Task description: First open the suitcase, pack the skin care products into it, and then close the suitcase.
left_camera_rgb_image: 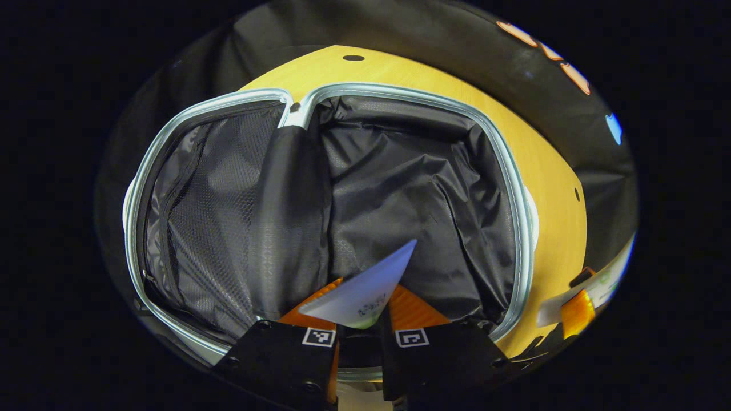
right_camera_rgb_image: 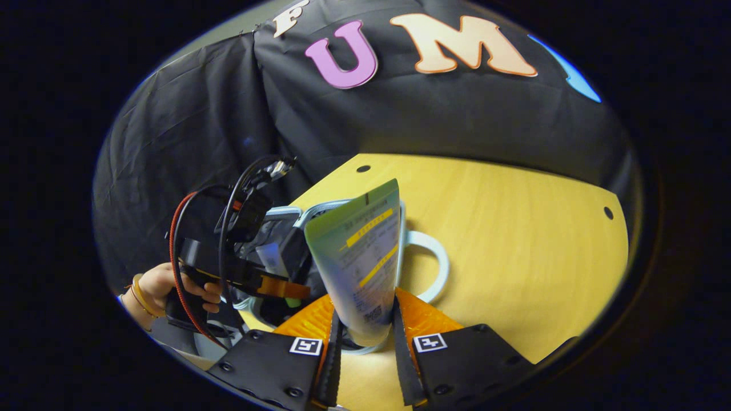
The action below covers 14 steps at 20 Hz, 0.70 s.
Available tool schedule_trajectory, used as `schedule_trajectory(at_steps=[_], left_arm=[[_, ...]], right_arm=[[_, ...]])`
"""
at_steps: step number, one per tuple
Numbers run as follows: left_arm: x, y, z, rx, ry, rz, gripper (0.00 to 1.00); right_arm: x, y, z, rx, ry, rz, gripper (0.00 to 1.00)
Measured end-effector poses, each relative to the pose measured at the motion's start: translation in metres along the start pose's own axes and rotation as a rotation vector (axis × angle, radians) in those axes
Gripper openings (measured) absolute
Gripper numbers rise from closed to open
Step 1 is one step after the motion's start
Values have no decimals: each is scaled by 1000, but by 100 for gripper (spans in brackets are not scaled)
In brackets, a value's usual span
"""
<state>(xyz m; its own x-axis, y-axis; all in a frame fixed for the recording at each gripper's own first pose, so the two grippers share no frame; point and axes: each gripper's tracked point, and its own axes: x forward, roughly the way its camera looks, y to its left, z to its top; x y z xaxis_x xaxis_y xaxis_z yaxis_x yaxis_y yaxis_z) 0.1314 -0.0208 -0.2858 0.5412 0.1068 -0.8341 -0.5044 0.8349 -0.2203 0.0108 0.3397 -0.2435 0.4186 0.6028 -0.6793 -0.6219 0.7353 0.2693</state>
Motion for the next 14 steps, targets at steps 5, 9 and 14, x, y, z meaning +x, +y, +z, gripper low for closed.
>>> schedule_trajectory(at_steps=[5,9,14], left_arm=[[-21,0,6,9,-28,-62,37],[-54,5,16,36,-77,-100,63],[-91,53,36,44,-157,-76,85]], right_arm=[[31,21,-31,-10,118,6,40],[38,19,-44,7,198,-20,44],[36,13,-40,33,188,-31,42]])
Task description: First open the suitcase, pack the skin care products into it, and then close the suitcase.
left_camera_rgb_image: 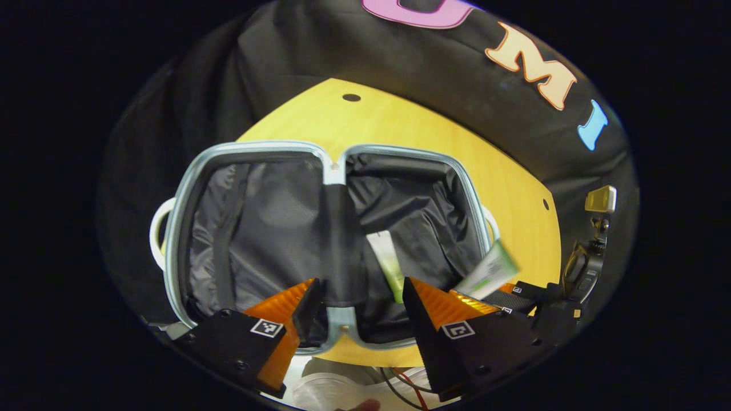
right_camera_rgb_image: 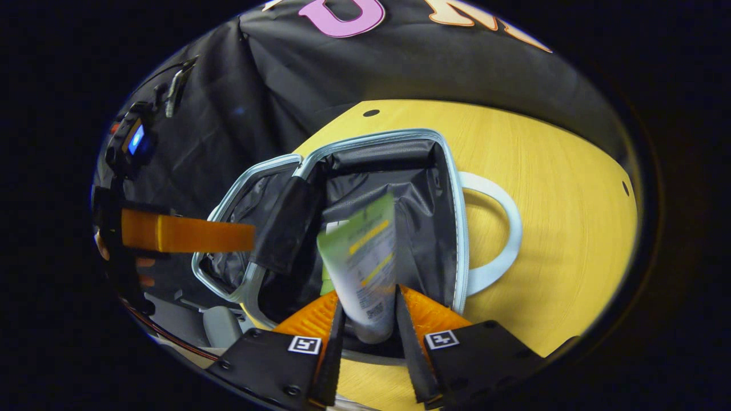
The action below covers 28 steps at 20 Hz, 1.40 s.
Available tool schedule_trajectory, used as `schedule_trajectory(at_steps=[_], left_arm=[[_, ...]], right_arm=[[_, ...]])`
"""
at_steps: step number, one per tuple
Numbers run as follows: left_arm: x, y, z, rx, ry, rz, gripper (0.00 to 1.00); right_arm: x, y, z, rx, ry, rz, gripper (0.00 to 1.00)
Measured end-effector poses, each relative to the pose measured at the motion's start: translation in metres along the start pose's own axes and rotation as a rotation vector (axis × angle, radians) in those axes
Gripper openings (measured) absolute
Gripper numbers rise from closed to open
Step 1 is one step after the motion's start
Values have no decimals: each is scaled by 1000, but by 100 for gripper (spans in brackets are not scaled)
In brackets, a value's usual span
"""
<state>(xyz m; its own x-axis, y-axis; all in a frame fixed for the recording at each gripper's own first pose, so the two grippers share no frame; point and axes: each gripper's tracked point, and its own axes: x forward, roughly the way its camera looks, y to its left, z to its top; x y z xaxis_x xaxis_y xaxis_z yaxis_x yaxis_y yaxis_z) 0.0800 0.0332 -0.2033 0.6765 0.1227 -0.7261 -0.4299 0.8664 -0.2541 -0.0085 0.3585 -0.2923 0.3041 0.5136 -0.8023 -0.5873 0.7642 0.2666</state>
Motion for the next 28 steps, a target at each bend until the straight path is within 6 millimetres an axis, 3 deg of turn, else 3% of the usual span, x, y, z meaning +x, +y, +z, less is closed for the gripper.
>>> schedule_trajectory(at_steps=[2,4,5,8,9,10,14,16,20,24,27,28], left_arm=[[-11,32,8,-2,-26,35,89],[-22,64,15,-22,-46,59,86],[-26,82,19,-35,-58,72,86],[-35,140,26,-88,-84,109,85],[-39,160,27,-112,-92,121,86],[-40,178,28,-134,-100,130,86],[-50,255,34,-191,-124,199,86],[-46,286,39,-216,-136,223,86],[-15,308,34,-259,-107,179,84],[17,303,22,-310,-58,79,78],[34,303,26,-370,-68,46,63],[38,302,24,-386,-61,35,48]], right_arm=[[0,9,14,26,-50,8,71],[-3,7,28,54,-110,-3,95],[-11,5,37,74,-140,-6,92],[-35,-9,61,124,-244,-37,98],[-45,-14,66,140,-274,-50,92],[-53,-21,72,156,-298,-65,98],[-78,-48,76,213,-351,-159,98],[-95,-63,76,238,-388,-214,98],[-123,-80,77,293,-461,-289,98],[-145,-89,74,321,-492,-339,98],[-151,-96,69,330,-495,-363,98],[-154,-96,68,335,-496,-366,98]])
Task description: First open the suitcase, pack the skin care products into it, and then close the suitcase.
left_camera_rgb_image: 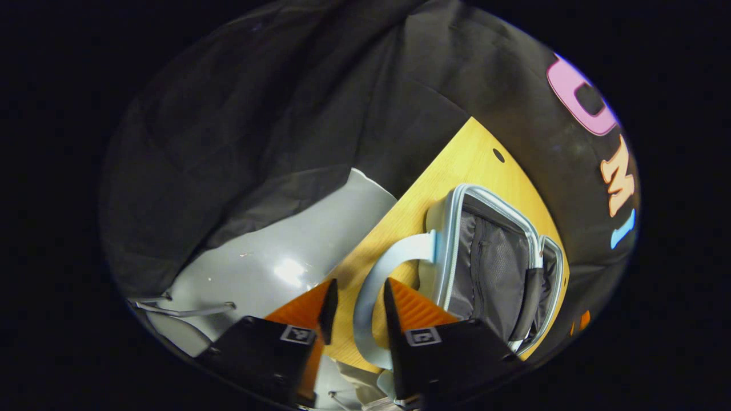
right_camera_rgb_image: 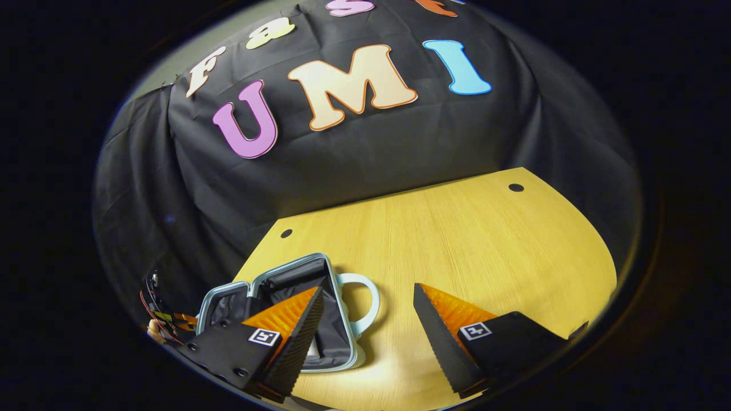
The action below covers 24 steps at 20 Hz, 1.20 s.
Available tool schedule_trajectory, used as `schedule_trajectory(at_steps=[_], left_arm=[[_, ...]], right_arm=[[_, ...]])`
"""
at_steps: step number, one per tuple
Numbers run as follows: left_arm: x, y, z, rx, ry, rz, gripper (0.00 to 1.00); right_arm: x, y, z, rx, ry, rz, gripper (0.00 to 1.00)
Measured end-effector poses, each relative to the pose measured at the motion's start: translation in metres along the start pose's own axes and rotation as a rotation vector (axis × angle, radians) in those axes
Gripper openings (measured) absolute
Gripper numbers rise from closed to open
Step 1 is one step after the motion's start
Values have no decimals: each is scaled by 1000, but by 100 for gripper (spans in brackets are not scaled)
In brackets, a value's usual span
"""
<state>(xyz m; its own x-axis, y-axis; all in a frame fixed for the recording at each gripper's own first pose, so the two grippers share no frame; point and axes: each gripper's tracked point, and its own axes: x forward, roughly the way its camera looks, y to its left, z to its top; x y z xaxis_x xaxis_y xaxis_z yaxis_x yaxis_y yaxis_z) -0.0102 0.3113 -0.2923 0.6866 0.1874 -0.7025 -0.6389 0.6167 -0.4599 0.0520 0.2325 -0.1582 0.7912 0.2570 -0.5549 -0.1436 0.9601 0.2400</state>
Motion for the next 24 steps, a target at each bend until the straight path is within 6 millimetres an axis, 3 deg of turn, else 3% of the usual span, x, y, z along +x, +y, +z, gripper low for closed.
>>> schedule_trajectory(at_steps=[2,6,11,12,19,22,24], left_arm=[[4,2,-4,-22,27,9,18],[-4,-5,0,16,-3,-6,8],[-32,-24,13,-2,-29,-8,4],[-40,-30,16,-16,-33,-16,4],[-123,-111,37,-30,-121,-89,4],[-147,-152,38,37,-146,-70,4],[-162,-182,35,97,-168,-72,4]], right_arm=[[-2,0,1,7,-3,-2,98],[-4,2,-9,2,12,-1,98],[-4,11,-20,4,29,28,98],[-3,13,-22,1,32,34,92],[-6,11,-25,-1,40,78,92],[-9,0,-23,-4,38,82,92],[-14,-8,-21,-14,35,86,98]])
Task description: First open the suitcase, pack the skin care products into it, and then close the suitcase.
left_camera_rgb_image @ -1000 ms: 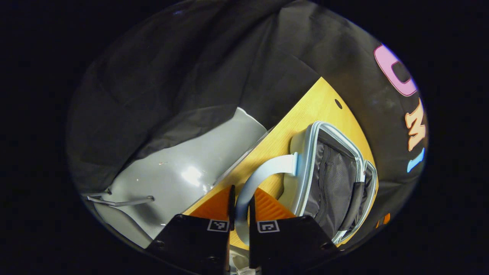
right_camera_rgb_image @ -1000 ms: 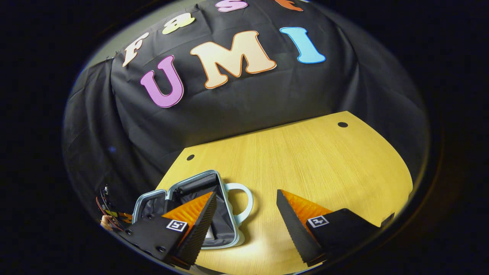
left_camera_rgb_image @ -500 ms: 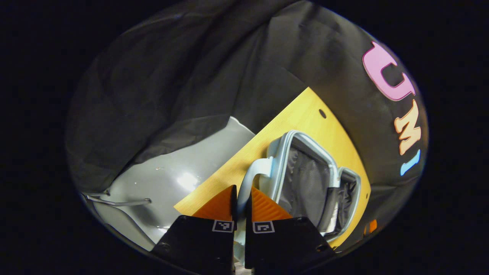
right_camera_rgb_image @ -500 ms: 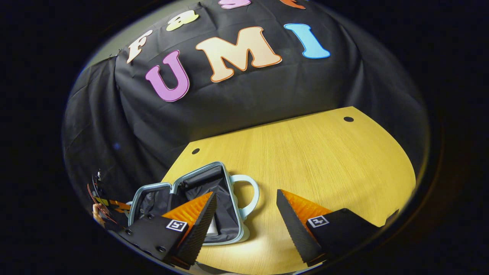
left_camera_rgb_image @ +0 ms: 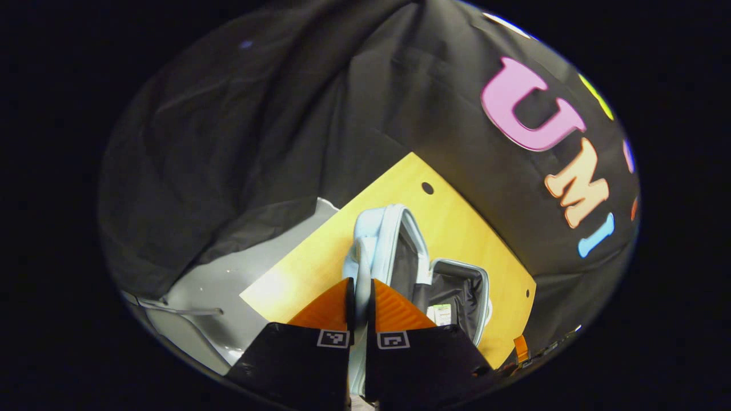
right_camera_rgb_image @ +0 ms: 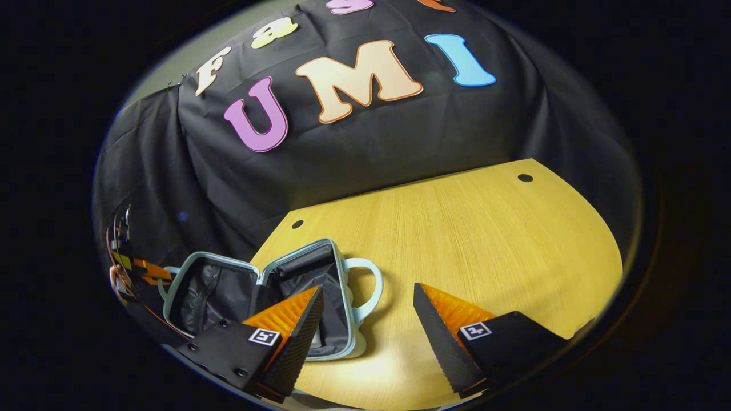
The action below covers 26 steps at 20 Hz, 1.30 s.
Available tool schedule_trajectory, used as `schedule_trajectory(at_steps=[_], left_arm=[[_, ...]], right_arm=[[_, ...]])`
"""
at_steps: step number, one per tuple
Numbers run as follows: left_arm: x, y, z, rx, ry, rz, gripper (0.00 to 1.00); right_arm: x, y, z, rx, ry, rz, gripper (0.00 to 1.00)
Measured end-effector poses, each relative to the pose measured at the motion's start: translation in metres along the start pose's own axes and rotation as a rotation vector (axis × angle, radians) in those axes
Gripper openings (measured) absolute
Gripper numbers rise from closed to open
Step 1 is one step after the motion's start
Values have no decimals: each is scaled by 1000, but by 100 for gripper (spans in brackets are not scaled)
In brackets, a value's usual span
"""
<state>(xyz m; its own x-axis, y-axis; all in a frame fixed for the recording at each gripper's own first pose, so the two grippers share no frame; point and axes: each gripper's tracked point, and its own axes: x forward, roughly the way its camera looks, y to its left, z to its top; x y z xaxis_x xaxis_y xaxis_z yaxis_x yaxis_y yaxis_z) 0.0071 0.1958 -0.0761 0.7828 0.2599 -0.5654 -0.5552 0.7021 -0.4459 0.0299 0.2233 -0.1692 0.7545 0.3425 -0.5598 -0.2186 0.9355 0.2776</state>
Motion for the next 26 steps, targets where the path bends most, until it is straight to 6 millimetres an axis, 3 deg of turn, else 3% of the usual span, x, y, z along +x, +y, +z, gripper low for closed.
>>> schedule_trajectory(at_steps=[6,13,16,20,24,26], left_arm=[[-21,-105,3,121,-42,-83,3],[-6,-210,-21,253,-32,-187,4],[7,-264,-52,311,29,-273,4],[38,-316,-103,401,127,-312,4],[68,-349,-161,480,238,-299,4],[90,-353,-189,523,289,-260,4]], right_arm=[[-20,-34,15,-13,-24,-9,98],[-54,-70,28,20,-57,-39,98],[-63,-86,27,28,-64,-67,98],[-77,-107,25,47,-82,-114,98],[-90,-125,18,77,-92,-154,98],[-93,-132,16,83,-90,-167,98]])
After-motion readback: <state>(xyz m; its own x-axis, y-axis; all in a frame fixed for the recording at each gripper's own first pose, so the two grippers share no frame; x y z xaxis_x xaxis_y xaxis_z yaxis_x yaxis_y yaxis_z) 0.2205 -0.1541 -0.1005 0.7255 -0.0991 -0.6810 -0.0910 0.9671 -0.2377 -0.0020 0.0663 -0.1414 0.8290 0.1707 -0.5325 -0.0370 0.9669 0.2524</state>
